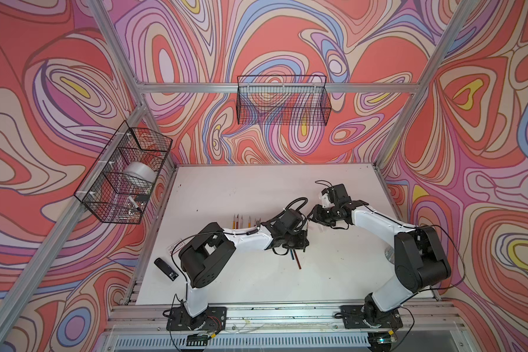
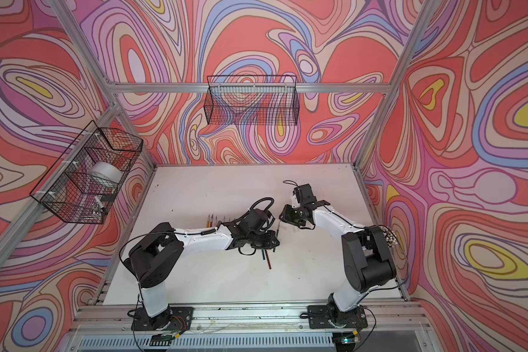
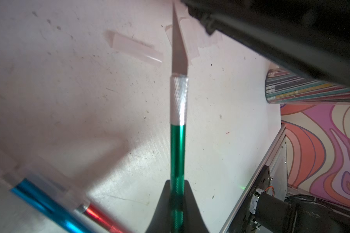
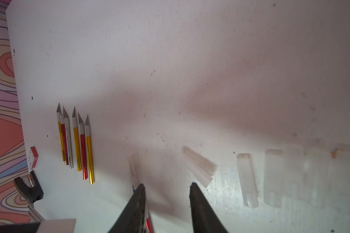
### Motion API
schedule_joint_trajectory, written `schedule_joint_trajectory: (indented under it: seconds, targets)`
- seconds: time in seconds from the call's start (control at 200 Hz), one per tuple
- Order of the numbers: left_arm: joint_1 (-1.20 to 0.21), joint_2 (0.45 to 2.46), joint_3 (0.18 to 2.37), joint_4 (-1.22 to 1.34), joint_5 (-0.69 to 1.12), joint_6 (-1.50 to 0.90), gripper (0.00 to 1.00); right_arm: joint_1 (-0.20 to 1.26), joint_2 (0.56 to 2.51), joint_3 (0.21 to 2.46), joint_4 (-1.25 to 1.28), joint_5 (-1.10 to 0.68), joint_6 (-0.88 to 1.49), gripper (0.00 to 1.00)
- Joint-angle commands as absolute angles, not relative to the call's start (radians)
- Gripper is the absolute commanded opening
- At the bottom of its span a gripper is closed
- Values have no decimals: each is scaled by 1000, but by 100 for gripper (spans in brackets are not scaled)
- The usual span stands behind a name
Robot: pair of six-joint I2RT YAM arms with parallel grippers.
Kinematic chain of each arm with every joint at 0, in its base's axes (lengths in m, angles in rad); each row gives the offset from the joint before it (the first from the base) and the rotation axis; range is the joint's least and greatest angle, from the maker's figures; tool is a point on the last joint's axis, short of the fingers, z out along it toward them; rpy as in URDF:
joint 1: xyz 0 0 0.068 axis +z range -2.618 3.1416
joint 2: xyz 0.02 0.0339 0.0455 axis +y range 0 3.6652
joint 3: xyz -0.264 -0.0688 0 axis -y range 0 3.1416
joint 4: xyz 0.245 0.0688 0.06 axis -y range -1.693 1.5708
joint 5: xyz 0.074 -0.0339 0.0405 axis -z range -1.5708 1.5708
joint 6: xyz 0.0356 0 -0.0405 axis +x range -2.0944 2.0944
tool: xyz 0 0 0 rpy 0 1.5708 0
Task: Remove protective caps from carving knives
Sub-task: Place the protective sleeve at the center of the board, then place the carving knife at the center of the board.
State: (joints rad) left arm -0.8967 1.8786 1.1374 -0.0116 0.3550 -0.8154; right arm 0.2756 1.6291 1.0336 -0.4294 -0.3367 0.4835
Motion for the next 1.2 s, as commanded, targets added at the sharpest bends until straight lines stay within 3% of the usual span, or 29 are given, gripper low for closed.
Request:
schedule_joint_trajectory:
  seconds: [0.0, 0.541, 0.921, 1.192]
  targets:
    - [-888, 1828, 1112, -55, 334, -800, 0, 272, 1592, 1037, -457, -311, 448, 37]
    - [-859, 1634, 1025, -421, 96, -718, 1, 273, 1442, 905, -477, -375, 409, 38]
    - [-830, 1737, 1120, -595, -117, -744, 2, 275, 1397, 851, -471, -396, 414, 41]
    - [-794, 1831, 1201, -634, -168, -743, 5, 276, 1392, 848, -472, -391, 411, 41]
